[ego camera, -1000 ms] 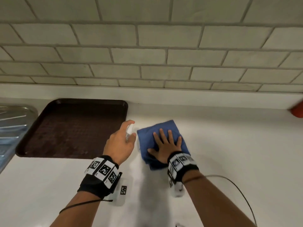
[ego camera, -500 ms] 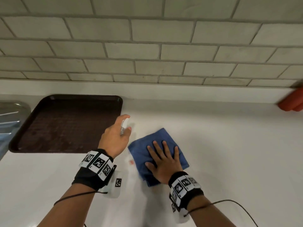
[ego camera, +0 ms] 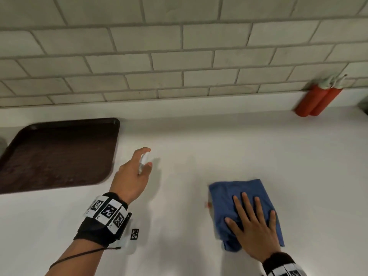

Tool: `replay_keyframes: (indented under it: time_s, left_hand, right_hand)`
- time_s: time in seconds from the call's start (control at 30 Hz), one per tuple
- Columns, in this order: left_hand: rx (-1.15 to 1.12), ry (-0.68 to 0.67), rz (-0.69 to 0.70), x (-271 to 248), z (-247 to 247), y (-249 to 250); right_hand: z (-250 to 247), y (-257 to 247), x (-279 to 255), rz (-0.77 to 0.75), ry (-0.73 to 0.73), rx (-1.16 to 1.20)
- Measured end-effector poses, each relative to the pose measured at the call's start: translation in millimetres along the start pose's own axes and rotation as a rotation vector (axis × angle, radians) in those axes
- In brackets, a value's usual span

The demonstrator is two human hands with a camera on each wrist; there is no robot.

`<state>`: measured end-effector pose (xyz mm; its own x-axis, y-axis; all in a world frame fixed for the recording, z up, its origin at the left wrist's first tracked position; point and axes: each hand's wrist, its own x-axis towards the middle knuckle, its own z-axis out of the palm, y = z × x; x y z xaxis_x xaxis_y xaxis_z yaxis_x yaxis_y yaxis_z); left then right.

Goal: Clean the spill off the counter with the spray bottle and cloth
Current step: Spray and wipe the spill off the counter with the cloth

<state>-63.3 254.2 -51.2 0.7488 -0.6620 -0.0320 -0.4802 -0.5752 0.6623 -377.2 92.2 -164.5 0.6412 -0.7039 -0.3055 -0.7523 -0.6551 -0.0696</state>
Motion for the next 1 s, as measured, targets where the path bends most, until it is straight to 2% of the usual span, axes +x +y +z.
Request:
replay_keyframes:
  time_s: [0.1,0.27,0.37,0.47,0.53,0.6,0.7,0.77,0.87,0.93,1.0]
  left_hand:
    - [0.002,0.006,-0.018,-16,2,-3]
    - [0.003,0.02,-0.06,-32,2,-7]
    - [-0.003,0.044,-0.066,-39,-1,-9]
    - [-0.03,0.065,-0.064,-43,-9,-12]
    - [-0.041,0.078,-0.072,-44,-16,-16]
    - [-0.04,0.093,-0.095,-45,-23,-23]
    - [-0.037,0.109,-0.122,-48,-34,-38]
    - [-0.027,0.13,-0.14,-49,-41,-48]
    - [-0.021,0.143,-0.164,-50,-48,-59]
    - [-0.029,0.131,-0.168,-49,-48,-64]
    - [-0.037,0.116,-0.161,-46,-47,-65]
  right_hand:
    - [-4,5,8,0.072,-0.052,0.019]
    - [-29,-62,60,0.053,-0.108,0.091]
    - [-33,-119,73,-0.105,-0.143,0.037]
    - [-21,-171,49,-0.336,-0.178,-0.035]
    - [-6,-176,20,-0.448,-0.105,-0.095]
    - [7,-154,-3,-0.506,-0.032,-0.102]
    - [12,-105,-12,-0.499,0.01,-0.131]
    - [7,-99,3,-0.392,-0.068,-0.12]
    - [-13,-138,40,-0.311,-0.08,-0.092]
    - [-23,-177,68,-0.28,-0.15,-0.064]
    - [-27,-217,86,-0.294,-0.148,-0.075]
